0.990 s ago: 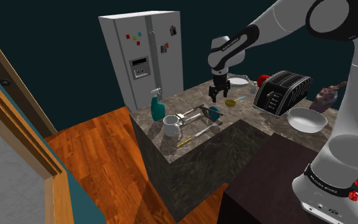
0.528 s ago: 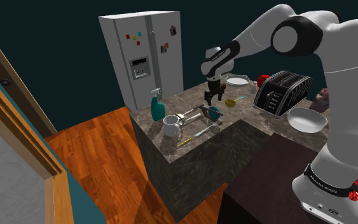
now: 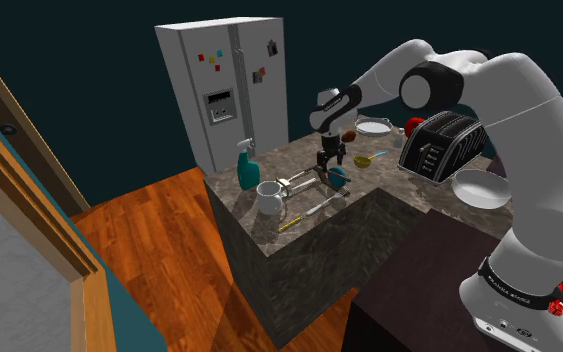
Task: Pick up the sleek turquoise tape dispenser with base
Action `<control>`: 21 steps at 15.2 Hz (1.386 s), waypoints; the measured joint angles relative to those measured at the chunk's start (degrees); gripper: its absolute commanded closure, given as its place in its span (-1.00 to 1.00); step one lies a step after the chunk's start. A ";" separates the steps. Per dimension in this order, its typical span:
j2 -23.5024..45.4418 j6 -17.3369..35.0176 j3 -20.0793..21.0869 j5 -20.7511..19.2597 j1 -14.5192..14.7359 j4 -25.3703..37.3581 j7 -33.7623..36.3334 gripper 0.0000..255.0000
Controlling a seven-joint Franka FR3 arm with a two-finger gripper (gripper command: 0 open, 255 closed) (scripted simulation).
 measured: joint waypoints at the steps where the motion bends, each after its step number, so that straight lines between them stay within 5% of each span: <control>1: 0.55 0.44 0.03 0.04 -0.07 0.11 -0.07 -1.00; 5: 2.34 1.84 0.13 0.15 -0.16 0.48 -0.11 -1.00; 6: 2.48 1.92 0.14 0.16 -0.15 0.55 -0.09 1.00; 21: 0.56 0.43 0.03 0.04 -0.07 0.15 -0.08 1.00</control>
